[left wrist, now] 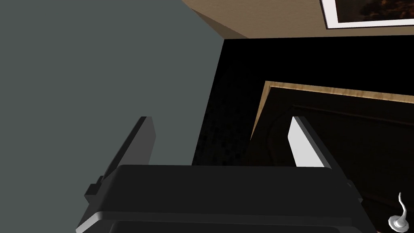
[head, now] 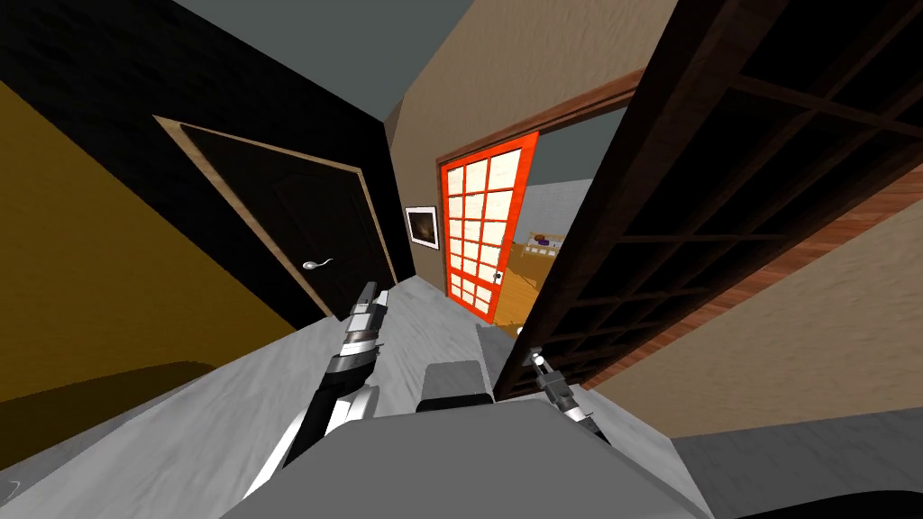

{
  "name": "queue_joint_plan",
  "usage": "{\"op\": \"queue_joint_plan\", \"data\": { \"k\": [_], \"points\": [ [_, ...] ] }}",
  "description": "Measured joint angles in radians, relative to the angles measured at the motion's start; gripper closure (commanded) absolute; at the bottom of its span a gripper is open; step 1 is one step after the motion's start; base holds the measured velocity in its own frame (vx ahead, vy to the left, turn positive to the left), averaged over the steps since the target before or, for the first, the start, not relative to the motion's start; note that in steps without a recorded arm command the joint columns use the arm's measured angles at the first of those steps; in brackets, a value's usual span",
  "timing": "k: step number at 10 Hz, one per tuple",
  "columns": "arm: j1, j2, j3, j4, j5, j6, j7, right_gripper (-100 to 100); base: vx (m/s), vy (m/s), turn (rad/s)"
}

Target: Pull the door open

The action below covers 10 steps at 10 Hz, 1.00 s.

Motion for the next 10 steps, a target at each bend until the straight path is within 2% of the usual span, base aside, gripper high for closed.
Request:
{"op": "queue_joint_plan", "data": {
  "k": [4,7,10],
  "points": [
    [0.009,-0.007,0.011,0.027,0.006,-0.040,-0.014,100,-0.186,-0.069,0.155],
    [0.006,-0.016,0.012,0.047,0.006,-0.064,-0.024,100,-0.161,-0.025,0.086],
    [0.007,-0.016,0.016,0.064,0.007,-0.072,-0.028,100,-0.163,-0.059,0.145]
  ]
}}
